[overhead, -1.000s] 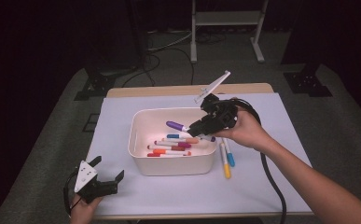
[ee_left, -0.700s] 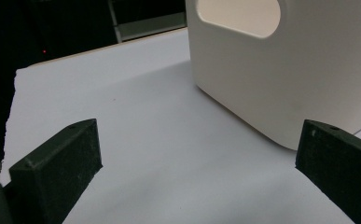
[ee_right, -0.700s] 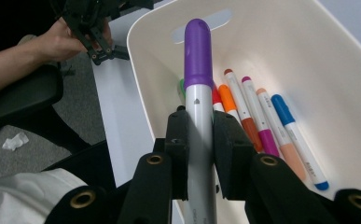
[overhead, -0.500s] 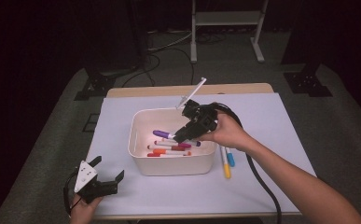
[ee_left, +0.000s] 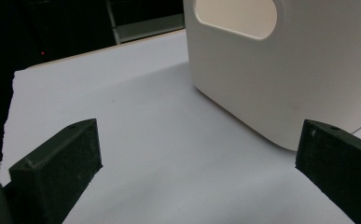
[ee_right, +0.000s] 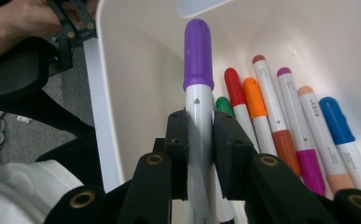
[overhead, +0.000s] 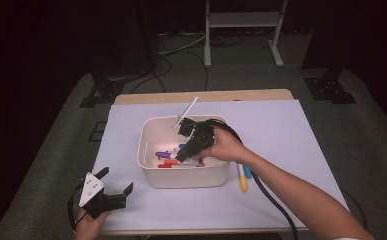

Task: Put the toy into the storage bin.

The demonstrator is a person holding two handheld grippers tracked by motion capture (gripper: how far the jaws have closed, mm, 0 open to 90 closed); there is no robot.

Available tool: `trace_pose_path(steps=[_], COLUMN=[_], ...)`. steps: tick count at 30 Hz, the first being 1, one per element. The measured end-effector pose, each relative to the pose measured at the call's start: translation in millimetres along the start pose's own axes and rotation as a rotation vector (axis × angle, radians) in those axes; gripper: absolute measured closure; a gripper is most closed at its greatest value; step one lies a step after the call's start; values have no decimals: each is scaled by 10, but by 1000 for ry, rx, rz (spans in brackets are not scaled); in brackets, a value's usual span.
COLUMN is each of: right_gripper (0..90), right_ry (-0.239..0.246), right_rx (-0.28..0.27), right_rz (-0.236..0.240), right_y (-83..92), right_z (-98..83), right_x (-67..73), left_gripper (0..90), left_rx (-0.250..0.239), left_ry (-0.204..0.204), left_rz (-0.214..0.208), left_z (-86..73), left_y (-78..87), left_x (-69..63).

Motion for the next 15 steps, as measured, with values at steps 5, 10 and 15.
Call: trace_pose_path(steps=[5,10,15], right_gripper=[760,759,753], right_ry=[8,18,23], right_rx=[37,63,98], right_rz=[8,18,14], right_y=[-136,-249,-353], right_z=[-5,1,-11], right_x=[-32,-32,-15], left_gripper=[0,0,0], left_rx=[7,7,4], left_ry=[-2,-2,3], left_rz=[-2,-2,-3], left_z=[1,0,1], left_y=[-1,1,-4], left_x=[-3,-5,-5])
Point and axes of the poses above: each handheld gripper's, and its own axes: y roughly backward along the jaws, z roughly out of its top, x roughly to its left, the point moved 4 cm from there along -y, roughly forward along the jaws, and after that the axes turned 10 degrees about -z, right-handed, at the moved point
